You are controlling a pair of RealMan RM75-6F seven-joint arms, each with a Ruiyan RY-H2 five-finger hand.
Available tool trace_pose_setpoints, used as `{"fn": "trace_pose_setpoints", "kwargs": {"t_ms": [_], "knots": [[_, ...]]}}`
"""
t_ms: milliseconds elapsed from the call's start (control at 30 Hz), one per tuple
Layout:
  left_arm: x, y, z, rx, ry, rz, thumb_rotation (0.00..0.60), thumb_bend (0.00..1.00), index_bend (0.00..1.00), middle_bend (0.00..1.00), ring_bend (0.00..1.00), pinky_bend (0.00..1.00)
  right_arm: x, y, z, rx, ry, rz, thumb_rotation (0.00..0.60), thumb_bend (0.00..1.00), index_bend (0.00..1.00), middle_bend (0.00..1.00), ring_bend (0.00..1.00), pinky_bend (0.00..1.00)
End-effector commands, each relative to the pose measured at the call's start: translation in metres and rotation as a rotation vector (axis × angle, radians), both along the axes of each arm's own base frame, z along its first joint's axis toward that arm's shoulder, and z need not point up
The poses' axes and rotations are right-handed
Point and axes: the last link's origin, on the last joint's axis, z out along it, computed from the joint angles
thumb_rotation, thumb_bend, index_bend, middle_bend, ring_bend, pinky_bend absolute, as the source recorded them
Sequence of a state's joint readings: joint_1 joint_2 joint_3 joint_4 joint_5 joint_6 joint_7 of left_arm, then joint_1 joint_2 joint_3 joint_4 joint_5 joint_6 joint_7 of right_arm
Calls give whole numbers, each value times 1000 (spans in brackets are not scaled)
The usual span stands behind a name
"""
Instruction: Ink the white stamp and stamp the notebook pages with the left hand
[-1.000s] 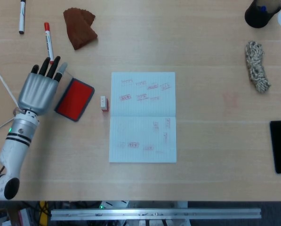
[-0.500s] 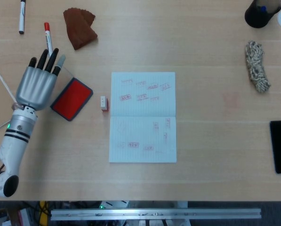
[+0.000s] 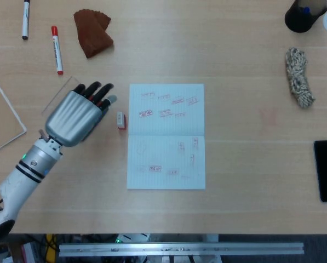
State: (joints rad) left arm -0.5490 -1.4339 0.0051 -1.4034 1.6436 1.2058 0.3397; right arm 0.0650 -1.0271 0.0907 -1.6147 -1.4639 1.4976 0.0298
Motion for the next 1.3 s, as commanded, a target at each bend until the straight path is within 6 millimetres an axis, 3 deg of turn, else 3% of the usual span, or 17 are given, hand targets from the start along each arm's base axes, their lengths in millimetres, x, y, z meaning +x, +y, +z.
{"fn": "trace_pose_setpoints", "kwargs": {"t_ms": [33,300,600,1300], "knots": [[8,1,-14,-53,15,-38,600,166,302,207,238,445,-1,1,0,-1,0,-3,600,261,325,386,311,419],[20,12,-39,-71,50,-100,600,166,310,201,221,445,-2,3,2,-6,0,-10,600,261,325,386,311,419],[15,24,-54,-76,122,-73,600,166,308,173,203,438,-6,5,3,-10,0,-22,600,261,325,386,311,419],[5,27,-66,-94,230,4,600,166,371,163,192,428,-10,7,3,-11,-3,-34,600,261,325,386,311,419]]}}
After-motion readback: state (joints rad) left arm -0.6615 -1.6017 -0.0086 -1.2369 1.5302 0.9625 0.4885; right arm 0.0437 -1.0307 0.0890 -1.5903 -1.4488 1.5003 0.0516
